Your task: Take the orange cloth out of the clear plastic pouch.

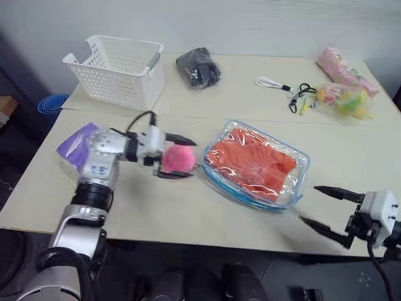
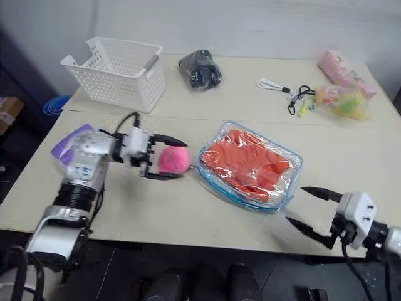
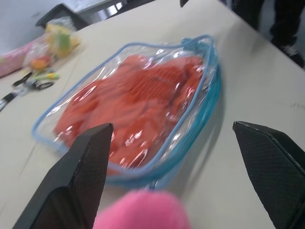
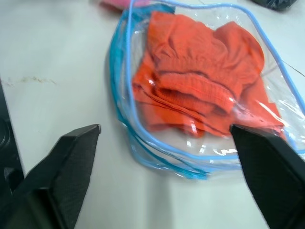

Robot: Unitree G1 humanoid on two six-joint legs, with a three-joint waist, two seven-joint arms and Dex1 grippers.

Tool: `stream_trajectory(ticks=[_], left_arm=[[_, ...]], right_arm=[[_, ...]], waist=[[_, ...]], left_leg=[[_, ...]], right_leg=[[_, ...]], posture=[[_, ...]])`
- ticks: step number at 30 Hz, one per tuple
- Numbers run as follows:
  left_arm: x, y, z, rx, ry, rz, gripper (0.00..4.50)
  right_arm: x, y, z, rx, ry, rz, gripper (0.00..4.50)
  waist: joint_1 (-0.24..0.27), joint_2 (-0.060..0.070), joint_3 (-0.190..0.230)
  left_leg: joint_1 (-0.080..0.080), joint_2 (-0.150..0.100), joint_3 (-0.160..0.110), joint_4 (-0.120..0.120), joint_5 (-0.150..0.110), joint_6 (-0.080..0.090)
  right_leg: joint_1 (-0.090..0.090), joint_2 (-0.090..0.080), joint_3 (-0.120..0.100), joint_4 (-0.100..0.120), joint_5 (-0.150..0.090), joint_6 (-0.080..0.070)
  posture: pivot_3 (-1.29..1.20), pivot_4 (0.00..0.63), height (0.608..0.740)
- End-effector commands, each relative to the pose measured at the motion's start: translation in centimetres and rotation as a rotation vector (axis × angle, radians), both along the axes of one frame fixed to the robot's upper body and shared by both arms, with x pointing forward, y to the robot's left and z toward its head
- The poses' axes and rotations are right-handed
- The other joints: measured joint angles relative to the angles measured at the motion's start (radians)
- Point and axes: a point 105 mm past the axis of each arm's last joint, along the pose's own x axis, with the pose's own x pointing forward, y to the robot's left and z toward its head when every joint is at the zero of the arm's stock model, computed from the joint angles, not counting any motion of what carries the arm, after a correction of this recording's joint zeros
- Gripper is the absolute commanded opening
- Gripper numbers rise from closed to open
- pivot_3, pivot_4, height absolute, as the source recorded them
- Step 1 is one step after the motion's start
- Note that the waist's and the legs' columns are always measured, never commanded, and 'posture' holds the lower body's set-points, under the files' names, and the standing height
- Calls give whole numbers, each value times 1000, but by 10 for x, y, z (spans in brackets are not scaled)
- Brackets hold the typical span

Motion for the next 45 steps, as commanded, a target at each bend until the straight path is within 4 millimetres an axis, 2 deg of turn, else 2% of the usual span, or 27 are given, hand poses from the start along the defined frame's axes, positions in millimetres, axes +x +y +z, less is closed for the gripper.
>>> stream_trajectory(ticks=[1,4,11,14,17,22,26,30,31,33,37,42,43,45], left_arm=[[3,-21,-14,20,-29,-34,4225],[4,-37,-29,67,-61,-72,4225],[14,-50,-36,127,-129,-74,4225],[17,-55,-33,97,-124,-70,3620],[16,-57,-33,98,-118,-84,2655],[17,-55,-33,89,-79,-78,1346],[20,-50,-36,121,-99,-60,30],[20,-48,-32,81,-76,-56,30],[22,-46,-27,62,-73,-44,209],[26,-39,-22,63,-99,-22,625],[31,-28,-18,84,-144,11,1909],[31,-16,-28,171,-188,13,3419],[32,-18,-28,169,-199,17,3655],[33,-23,-30,174,-224,23,3655]], right_arm=[[-11,18,17,26,-182,17,4479],[-19,26,6,47,-131,15,4479],[-23,28,1,37,-163,-13,4479],[-26,28,-1,38,-162,-26,4500],[-28,28,-4,38,-158,-37,4500],[-32,28,-6,39,-142,-38,4500],[-41,26,-4,35,-104,-28,4500],[-47,21,-3,36,-78,-37,4500],[-48,20,-3,34,-79,-37,4500],[-47,21,4,38,-124,-33,4500],[-46,31,20,74,-206,-20,4500],[-45,38,24,118,-225,-23,4500],[-44,39,23,119,-222,-24,4500],[-44,40,20,122,-214,-24,4500]], waist=[[-4,0,0],[-5,0,0],[-3,-2,1],[-3,-2,1],[-2,-3,2],[-3,-3,2],[-3,-3,2],[-3,-3,2],[-3,-3,2],[-3,-3,2],[-6,-3,2],[-4,-3,2],[-4,-3,2],[-1,-3,2]], left_leg=[[0,0,0,0,0,0],[2,-1,3,0,0,1],[2,-1,3,0,0,2],[2,-1,3,0,0,2],[2,-2,3,0,0,3],[2,-1,3,0,0,3],[2,-1,3,0,0,3],[2,-1,2,0,0,3],[2,-1,3,0,0,3],[2,-1,3,0,0,3],[2,-1,3,0,0,3],[2,-1,3,0,0,3],[2,-1,3,0,0,3],[2,-2,3,0,0,3]], right_leg=[[0,0,0,0,0,0],[0,1,2,1,0,0],[0,1,3,2,0,0],[0,1,2,3,0,0],[0,1,2,4,0,0],[0,1,2,4,0,0],[0,1,2,4,0,0],[0,1,2,4,0,0],[0,1,2,4,0,0],[0,1,2,3,0,0],[-1,1,3,4,0,0],[-1,1,2,5,0,0],[-1,1,2,5,0,0],[-1,1,2,5,0,0]], posture=[[0,150,740],[0,150,740],[0,150,740],[0,150,740],[0,150,740],[0,150,740],[0,150,740],[0,150,740],[0,150,740],[0,150,740],[0,150,740],[0,150,740],[0,150,740],[0,150,740]])
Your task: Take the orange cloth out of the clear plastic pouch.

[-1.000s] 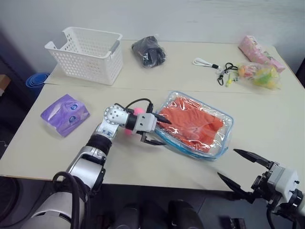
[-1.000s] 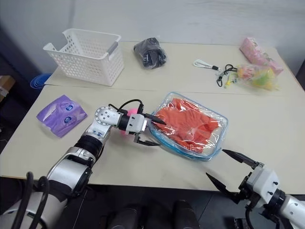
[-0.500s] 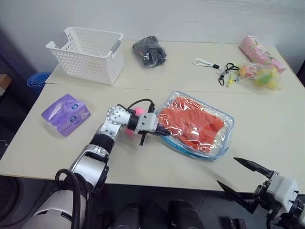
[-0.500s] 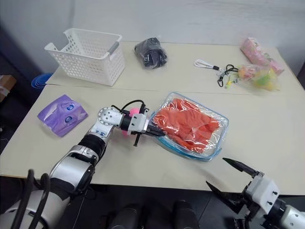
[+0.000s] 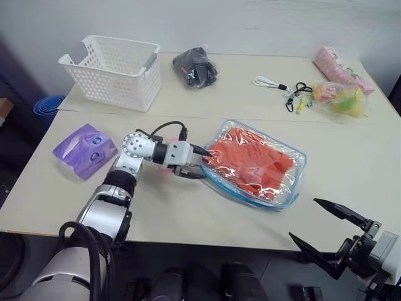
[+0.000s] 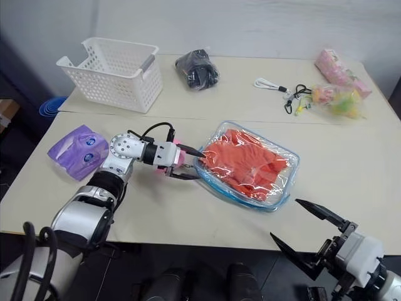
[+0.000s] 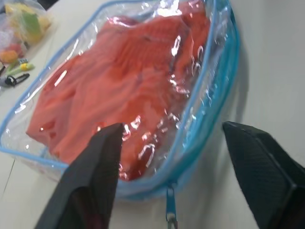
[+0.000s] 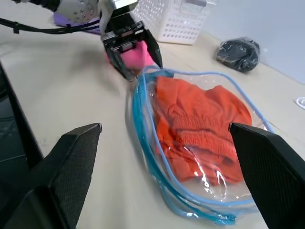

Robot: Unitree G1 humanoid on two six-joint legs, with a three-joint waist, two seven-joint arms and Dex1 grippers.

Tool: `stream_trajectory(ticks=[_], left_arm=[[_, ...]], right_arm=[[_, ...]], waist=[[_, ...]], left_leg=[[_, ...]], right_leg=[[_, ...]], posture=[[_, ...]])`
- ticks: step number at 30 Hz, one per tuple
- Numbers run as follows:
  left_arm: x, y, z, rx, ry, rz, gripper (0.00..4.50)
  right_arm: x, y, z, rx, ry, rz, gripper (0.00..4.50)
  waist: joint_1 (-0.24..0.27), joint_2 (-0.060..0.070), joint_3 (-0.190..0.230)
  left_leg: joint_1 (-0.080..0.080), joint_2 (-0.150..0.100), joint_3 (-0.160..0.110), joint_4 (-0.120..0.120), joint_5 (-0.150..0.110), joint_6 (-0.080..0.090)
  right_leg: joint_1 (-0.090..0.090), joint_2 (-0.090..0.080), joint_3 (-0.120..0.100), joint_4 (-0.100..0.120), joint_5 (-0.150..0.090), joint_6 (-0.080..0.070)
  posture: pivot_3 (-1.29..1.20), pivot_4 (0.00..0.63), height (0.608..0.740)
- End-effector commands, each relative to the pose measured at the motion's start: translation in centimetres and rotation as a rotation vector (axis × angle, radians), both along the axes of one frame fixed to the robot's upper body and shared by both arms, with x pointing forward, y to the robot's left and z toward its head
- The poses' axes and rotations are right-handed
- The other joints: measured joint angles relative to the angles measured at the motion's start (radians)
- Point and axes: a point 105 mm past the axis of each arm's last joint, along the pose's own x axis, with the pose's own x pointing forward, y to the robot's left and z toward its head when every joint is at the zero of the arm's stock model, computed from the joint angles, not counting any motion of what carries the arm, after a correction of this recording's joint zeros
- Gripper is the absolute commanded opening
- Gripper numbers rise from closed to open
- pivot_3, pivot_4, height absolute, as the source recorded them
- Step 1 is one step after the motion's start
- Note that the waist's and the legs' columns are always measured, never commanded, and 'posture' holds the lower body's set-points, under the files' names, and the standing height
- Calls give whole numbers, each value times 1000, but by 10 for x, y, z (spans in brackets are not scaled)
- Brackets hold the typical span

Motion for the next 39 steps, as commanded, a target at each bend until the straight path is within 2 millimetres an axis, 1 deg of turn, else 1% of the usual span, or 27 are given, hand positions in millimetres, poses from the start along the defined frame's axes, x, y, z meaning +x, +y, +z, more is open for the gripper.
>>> stream_trajectory(ticks=[1,4,5,8,10,11,13,15,16,17,22,24,26,28,29,31,33,35,39], left_arm=[[4,-9,3,14,-72,6,3655],[4,-17,1,8,-80,2,3655],[3,-19,1,1,-81,-2,3476],[3,-22,2,-7,-65,-11,2771],[2,-22,2,-7,-55,-15,2118],[1,-21,3,-15,-41,-20,1866],[0,-20,4,-31,4,-31,1144],[-1,-19,6,-50,40,-35,544],[-2,-18,6,-65,76,-34,385],[-2,-18,7,-78,107,-33,56],[-9,-17,4,-99,328,-45,56],[-7,-18,2,-112,400,-1,56],[-1,-25,6,-181,479,71,56],[-2,-34,13,-250,547,103,56],[-5,-38,15,-270,582,103,56],[-16,-50,29,-342,640,79,56],[-26,-59,42,-403,729,87,56],[-32,-62,44,-404,814,135,56],[-38,-63,40,-379,828,190,56]], right_arm=[[-1,6,3,16,-16,7,4500],[0,6,0,19,-12,1,4500],[0,6,-1,21,-9,-1,4500],[0,6,-3,21,-5,-3,4500],[0,6,-4,21,-1,-3,4500],[-1,6,-4,22,4,-4,4500],[-2,6,-7,22,19,-4,4500],[-3,5,-8,22,33,-2,4500],[-4,6,-10,24,45,2,4500],[-5,6,-11,25,57,8,4500],[-9,12,-16,46,142,60,4500],[-8,20,-15,68,180,93,4500],[-2,34,-12,85,213,132,4500],[6,47,-11,97,249,149,4500],[11,53,-10,112,256,151,4500],[28,54,-13,147,309,50,4500],[43,59,-13,165,344,7,4500],[59,62,-12,157,357,-16,4500],[82,62,-15,86,352,-66,4500]], waist=[[3,0,0],[1,0,0],[1,0,0],[1,0,0],[-1,0,0],[-1,0,0],[-1,0,0],[-1,0,0],[-1,0,0],[-1,0,0],[-1,0,0],[-2,0,0],[-3,0,0],[-3,0,0],[-2,0,0],[-2,0,0],[0,0,0],[-1,0,0],[-2,0,0]], left_leg=[[0,0,0,0,0,0],[0,0,0,0,0,0],[0,0,0,0,0,0],[0,0,0,0,0,0],[0,0,0,0,0,0],[0,0,0,0,0,0],[0,0,0,0,0,0],[0,0,0,0,0,0],[0,0,0,0,0,0],[0,0,0,0,0,0],[0,0,0,0,0,1],[0,0,0,0,0,1],[0,0,0,0,0,1],[0,0,-1,1,0,1],[0,0,-2,1,1,0],[-1,0,-3,2,1,0],[-2,1,-4,2,1,-1],[-3,1,-4,2,1,-2],[-3,0,-3,1,2,-3]], right_leg=[[0,0,0,0,0,0],[0,0,0,0,0,0],[0,0,0,0,0,0],[0,0,-1,0,0,0],[0,0,-2,0,0,0],[0,0,-3,0,0,0],[0,0,-4,0,0,0],[0,0,-5,0,0,0],[0,0,-5,0,0,0],[0,0,-6,1,0,0],[0,1,-7,2,0,0],[0,0,-7,3,0,0],[0,0,-6,3,0,0],[0,-1,-2,4,0,0],[0,-1,0,4,0,0],[0,-1,0,4,0,0],[-1,-2,0,5,0,0],[-2,-2,1,4,0,0],[-5,-1,2,4,0,0]], posture=[[0,150,740],[0,150,740],[0,150,740],[0,150,740],[0,150,740],[0,150,740],[0,150,740],[0,150,740],[0,150,740],[0,150,740],[0,150,740],[0,150,740],[0,150,740],[0,150,740],[0,150,740],[0,150,740],[0,150,740],[0,150,740],[0,150,740]])
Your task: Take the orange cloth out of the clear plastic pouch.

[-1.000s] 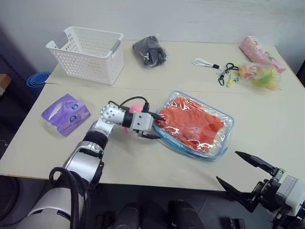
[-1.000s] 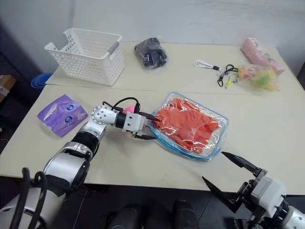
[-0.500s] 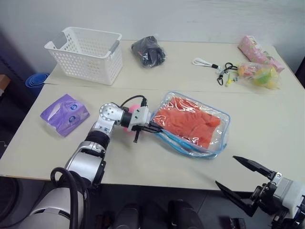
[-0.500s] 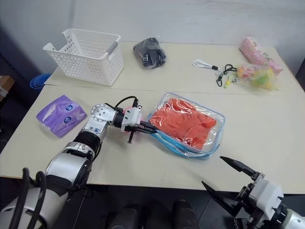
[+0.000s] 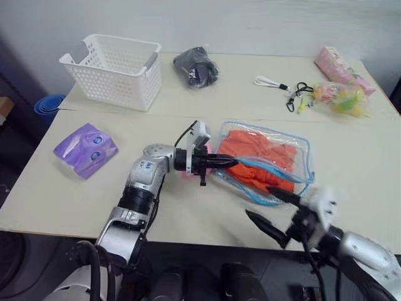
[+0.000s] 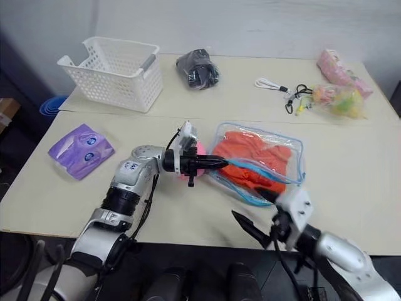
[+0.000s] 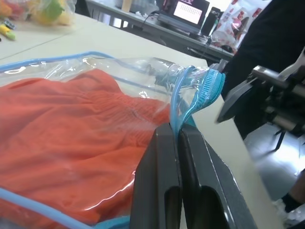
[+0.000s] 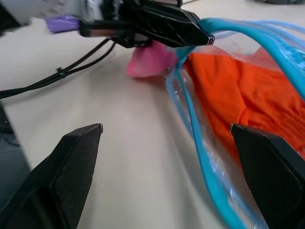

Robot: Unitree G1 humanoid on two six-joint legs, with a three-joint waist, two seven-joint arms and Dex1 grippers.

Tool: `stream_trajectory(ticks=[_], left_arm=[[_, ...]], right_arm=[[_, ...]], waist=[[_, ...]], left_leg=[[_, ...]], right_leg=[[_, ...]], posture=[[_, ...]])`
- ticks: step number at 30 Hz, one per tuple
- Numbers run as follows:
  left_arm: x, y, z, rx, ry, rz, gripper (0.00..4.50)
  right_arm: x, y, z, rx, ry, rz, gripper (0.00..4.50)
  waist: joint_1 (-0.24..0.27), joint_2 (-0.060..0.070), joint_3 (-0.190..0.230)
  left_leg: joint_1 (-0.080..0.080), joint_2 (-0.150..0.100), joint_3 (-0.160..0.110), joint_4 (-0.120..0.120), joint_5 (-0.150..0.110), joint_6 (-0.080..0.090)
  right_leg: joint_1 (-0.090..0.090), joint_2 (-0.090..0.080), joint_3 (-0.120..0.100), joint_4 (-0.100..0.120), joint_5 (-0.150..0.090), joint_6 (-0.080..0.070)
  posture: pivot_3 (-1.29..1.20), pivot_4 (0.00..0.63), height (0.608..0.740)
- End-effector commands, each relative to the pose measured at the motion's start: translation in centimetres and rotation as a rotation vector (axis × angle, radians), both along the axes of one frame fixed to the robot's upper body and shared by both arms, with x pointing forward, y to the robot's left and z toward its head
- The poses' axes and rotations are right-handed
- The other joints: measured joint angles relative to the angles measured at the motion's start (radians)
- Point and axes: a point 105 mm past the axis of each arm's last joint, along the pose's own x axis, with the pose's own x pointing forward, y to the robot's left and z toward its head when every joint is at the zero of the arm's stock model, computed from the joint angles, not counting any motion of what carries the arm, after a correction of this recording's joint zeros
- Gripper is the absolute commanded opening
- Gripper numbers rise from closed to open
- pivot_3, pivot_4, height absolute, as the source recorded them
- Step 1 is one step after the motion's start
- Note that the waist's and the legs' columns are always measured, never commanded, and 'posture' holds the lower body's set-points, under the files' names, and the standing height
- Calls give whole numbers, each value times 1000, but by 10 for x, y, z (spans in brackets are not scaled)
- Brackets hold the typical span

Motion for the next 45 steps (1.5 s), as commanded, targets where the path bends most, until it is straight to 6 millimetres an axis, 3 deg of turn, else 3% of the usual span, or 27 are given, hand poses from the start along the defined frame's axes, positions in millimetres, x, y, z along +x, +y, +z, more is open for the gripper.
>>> stream_trajectory(ticks=[1,7,12,16,18,29,32,35,39,43,45], left_arm=[[-7,-2,5,-13,6,9,56],[-11,-5,0,-9,10,15,56],[-13,-4,-6,8,3,17,56],[-14,-5,-8,7,1,12,56],[-14,-5,-8,6,-2,8,56],[-13,-8,-7,-7,-3,0,56],[-13,-9,-6,-9,-1,-6,0],[-9,-7,-5,-10,-1,7,0],[-2,-6,0,-44,26,45,0],[2,-6,16,-154,110,98,0],[3,-3,15,-155,133,117,0]], right_arm=[[16,-3,-9,-92,-1,-43,4500],[56,-10,-10,-223,-92,-177,4500],[67,-5,-13,-251,-92,-187,4500],[69,-3,-33,-391,-60,-126,4500],[72,2,-33,-439,-103,-91,4500],[111,1,-43,-595,-146,-162,4500],[109,8,-59,-538,-10,-101,3849],[114,11,-54,-496,-7,-105,2893],[115,5,-42,-466,-16,-105,1561],[120,-14,-15,-397,-44,-113,196],[116,-15,-2,-290,-11,-96,55]], waist=[[0,0,0],[-1,0,0],[-1,0,0],[-2,0,0],[-2,0,0],[-4,-1,-1],[-5,-1,-1],[-7,-2,-2],[-7,-2,-2],[0,-2,-2],[-2,-2,-2]], left_leg=[[0,0,1,0,0,-1],[0,-1,3,0,1,-1],[-1,-1,3,-1,1,-1],[-1,-1,4,-1,1,-1],[-1,-1,4,0,1,-1],[0,-1,4,0,1,-1],[0,-1,4,0,1,-2],[1,-1,4,0,1,-2],[1,-1,4,0,2,-2],[0,-2,4,0,2,-1],[-1,-2,3,0,2,-1]], right_leg=[[-1,0,0,0,0,0],[-3,1,3,2,0,0],[-4,1,3,2,0,0],[-4,1,3,2,0,0],[-4,1,3,2,0,0],[-4,1,3,2,0,0],[-4,1,3,2,0,0],[-3,1,3,2,0,0],[-3,1,3,3,0,0],[-3,-1,3,2,0,0],[-4,-1,3,2,0,0]], posture=[[0,150,740],[0,150,740],[0,150,740],[0,150,740],[0,150,740],[0,150,740],[0,150,740],[0,150,740],[0,150,740],[0,150,740],[0,150,740]])
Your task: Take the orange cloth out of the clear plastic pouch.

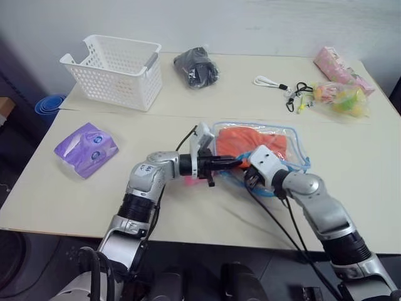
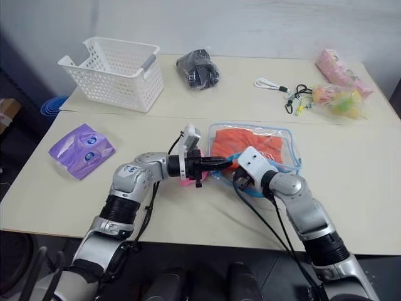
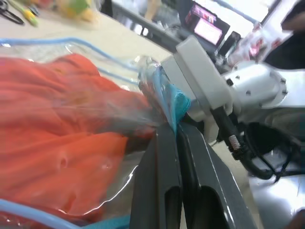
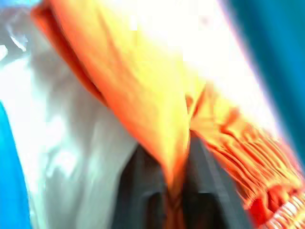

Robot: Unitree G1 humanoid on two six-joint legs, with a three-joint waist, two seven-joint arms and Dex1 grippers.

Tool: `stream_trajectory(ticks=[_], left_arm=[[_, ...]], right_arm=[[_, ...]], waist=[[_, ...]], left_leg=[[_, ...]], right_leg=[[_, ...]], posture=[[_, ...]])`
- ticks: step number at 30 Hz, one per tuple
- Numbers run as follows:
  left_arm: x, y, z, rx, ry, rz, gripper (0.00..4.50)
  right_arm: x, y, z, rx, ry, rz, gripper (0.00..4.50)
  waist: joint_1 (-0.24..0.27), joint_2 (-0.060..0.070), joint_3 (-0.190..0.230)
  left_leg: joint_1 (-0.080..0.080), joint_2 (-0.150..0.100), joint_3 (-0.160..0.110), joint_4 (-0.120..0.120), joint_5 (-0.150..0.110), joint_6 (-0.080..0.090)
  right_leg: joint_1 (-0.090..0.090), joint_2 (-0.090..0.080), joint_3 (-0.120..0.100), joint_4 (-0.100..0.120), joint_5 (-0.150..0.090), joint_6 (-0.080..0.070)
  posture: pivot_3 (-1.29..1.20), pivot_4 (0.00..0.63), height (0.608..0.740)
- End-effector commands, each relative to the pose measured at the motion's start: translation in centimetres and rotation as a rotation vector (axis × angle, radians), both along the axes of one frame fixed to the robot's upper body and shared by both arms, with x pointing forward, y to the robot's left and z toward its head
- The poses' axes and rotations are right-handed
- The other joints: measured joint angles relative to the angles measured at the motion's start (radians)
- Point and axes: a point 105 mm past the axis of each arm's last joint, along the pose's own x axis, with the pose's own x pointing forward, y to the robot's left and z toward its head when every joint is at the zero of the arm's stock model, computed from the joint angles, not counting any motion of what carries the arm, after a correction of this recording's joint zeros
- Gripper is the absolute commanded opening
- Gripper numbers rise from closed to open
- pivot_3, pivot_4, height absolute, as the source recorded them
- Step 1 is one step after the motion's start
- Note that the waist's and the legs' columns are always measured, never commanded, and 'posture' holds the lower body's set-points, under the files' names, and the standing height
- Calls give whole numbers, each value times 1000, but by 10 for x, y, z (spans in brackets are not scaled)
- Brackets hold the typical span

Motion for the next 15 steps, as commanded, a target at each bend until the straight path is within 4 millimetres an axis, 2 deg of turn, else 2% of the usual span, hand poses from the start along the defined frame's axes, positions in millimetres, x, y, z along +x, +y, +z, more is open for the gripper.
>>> stream_trajectory(ticks=[1,3,6,11,15], left_arm=[[5,6,16,-46,-9,40,0],[14,12,15,-46,16,104,0],[26,19,20,-99,76,185,0],[23,21,11,-79,102,194,0],[18,22,6,-50,94,187,0]], right_arm=[[-6,-9,30,206,44,12,55],[-20,-3,44,298,83,105,55],[-62,6,55,310,149,343,55],[-109,2,73,408,183,482,55],[-132,-13,78,441,210,464,55]], waist=[[-2,0,0],[-4,0,0],[-2,0,0],[2,0,0],[4,0,0]], left_leg=[[0,0,0,0,0,0],[0,1,0,-1,0,0],[-1,1,-1,-1,0,0],[-1,1,-2,-2,0,0],[-2,1,-2,-2,0,0]], right_leg=[[0,0,0,0,0,0],[-1,0,-1,1,0,0],[-1,1,-1,0,0,0],[0,0,-2,0,0,0],[0,0,-2,-1,0,0]], posture=[[0,150,740],[0,150,740],[0,150,740],[0,150,740],[0,150,740]])
